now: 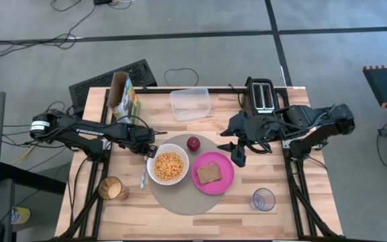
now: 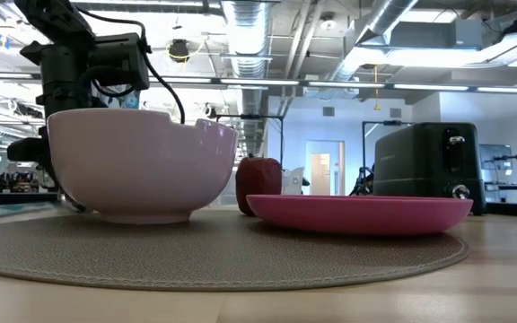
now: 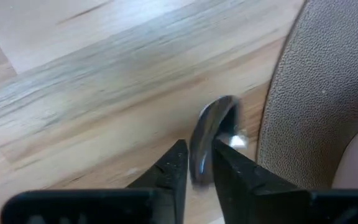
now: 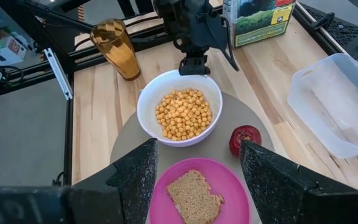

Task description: Arrange a breakfast setting

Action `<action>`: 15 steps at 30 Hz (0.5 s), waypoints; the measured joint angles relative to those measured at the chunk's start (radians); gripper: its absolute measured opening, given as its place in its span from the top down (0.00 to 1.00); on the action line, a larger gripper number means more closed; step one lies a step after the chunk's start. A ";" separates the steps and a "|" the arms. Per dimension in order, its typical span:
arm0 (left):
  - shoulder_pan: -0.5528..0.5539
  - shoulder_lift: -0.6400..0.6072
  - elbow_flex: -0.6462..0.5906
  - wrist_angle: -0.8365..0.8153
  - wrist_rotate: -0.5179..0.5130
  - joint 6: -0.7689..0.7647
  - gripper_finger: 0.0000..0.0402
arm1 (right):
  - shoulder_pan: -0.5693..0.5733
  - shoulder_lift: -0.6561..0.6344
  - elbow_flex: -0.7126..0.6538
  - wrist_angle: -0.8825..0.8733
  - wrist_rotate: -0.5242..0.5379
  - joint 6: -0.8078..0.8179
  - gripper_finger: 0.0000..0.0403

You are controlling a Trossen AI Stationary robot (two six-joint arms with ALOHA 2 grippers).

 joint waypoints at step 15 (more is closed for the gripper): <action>0.000 0.000 0.000 0.000 -0.005 0.046 0.77 | 0.000 0.000 0.000 0.000 0.000 0.002 0.37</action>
